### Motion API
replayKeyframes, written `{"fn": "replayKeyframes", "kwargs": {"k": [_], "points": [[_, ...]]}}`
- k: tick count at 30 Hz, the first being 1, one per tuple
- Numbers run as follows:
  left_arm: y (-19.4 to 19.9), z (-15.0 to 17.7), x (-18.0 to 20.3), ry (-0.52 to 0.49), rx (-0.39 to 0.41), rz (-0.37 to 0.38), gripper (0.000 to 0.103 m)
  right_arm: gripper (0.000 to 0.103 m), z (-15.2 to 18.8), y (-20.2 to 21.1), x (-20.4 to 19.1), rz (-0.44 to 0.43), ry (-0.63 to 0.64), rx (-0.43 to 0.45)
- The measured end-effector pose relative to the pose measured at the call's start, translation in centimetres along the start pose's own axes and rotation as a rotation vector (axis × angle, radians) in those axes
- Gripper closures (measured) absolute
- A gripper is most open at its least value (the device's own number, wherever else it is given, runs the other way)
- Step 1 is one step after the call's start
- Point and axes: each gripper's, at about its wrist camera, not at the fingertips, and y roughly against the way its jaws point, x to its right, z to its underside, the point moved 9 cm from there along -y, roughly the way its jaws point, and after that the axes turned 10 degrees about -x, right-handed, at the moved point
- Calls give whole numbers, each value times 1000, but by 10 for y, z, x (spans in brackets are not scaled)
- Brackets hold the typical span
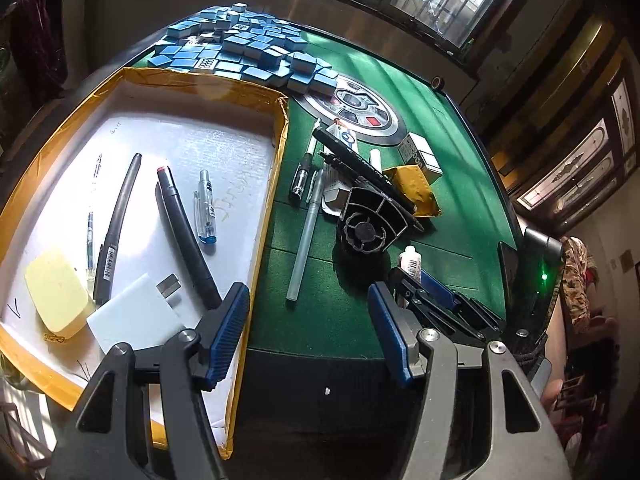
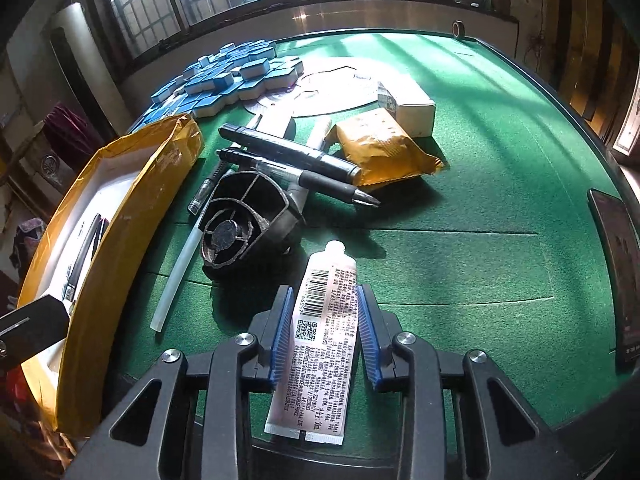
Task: Organize objects
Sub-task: 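Grasp the black fan-shaped part with the left gripper while the right gripper holds the tube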
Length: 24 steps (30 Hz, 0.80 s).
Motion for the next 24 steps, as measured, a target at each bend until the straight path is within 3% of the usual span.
{"fn": "replayKeyframes", "kwargs": {"k": [6, 24], "points": [[-8, -3, 11, -24, -15, -3, 42, 74, -3, 5, 23, -56, -34, 13], [-55, -31, 59, -149, -81, -10, 42, 74, 2, 7, 28, -145, -26, 17]]}}
